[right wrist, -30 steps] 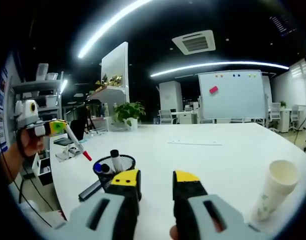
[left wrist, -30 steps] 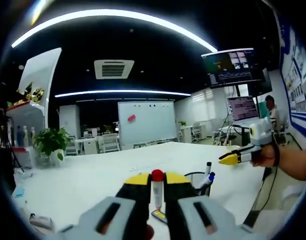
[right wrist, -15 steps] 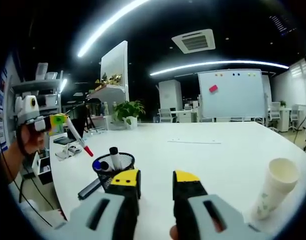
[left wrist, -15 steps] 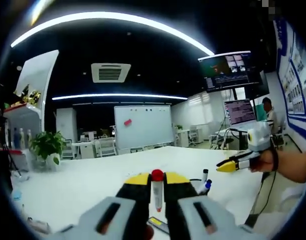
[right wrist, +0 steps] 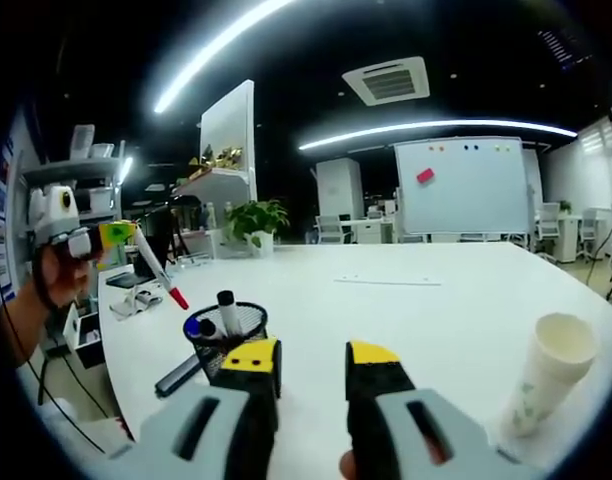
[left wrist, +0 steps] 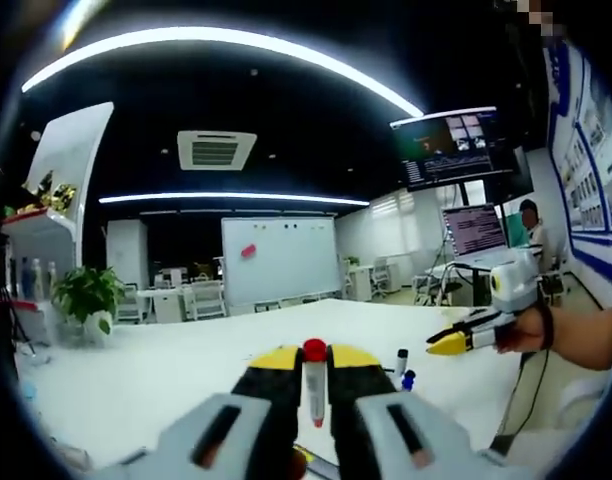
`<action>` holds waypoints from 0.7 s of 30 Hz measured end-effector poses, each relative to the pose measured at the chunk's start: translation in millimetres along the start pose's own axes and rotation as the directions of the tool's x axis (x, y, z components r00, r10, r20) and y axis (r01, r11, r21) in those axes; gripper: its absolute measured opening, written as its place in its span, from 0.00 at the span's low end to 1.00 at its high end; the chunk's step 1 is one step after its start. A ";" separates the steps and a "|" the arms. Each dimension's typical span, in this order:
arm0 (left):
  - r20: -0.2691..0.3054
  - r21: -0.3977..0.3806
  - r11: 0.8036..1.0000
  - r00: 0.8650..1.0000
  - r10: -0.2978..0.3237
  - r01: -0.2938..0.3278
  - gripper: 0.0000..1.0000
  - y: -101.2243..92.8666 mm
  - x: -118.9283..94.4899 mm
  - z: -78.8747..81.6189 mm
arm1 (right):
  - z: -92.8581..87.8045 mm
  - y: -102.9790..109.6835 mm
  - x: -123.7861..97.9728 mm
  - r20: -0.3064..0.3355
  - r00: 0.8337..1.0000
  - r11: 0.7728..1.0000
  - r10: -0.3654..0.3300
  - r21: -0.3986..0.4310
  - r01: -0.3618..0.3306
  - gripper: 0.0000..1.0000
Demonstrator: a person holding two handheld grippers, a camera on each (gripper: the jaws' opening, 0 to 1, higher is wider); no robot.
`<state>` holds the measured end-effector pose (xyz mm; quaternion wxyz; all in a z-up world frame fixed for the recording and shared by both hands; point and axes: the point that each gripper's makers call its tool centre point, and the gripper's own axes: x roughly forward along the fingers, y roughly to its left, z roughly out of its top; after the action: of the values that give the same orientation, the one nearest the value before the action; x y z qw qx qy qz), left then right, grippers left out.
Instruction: Place the scattered laser pointers and whiteboard markers into the pen holder and stack the scattered paper cups together
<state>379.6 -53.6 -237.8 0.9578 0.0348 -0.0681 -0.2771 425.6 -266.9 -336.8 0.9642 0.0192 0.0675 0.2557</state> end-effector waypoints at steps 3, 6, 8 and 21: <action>0.014 0.004 1.000 1.000 -0.017 0.017 0.10 -5.9 3.3 3.9 | -0.7 -0.2 -0.4 -0.002 1.000 1.000 0.000 0.000 0.000 0.26; 0.022 0.008 0.999 0.999 -0.031 0.031 0.10 -10.6 6.7 7.0 | -0.3 -1.0 -1.1 -0.001 1.000 1.000 0.000 0.000 0.000 0.26; 0.027 0.012 0.999 0.999 -0.038 0.037 0.10 -11.9 7.6 8.3 | 0.1 -1.7 -2.2 0.001 1.000 1.000 -0.002 0.000 0.002 0.26; 0.051 0.012 0.998 0.997 -0.060 0.059 0.10 -21.9 18.0 16.2 | -1.2 -4.0 -5.7 -0.005 1.000 1.000 -0.005 0.002 0.005 0.26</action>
<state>380.7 -82.2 -222.0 0.9469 0.0345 -0.0931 -0.3058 422.4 -273.2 -337.6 0.9647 0.0192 0.0703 0.2532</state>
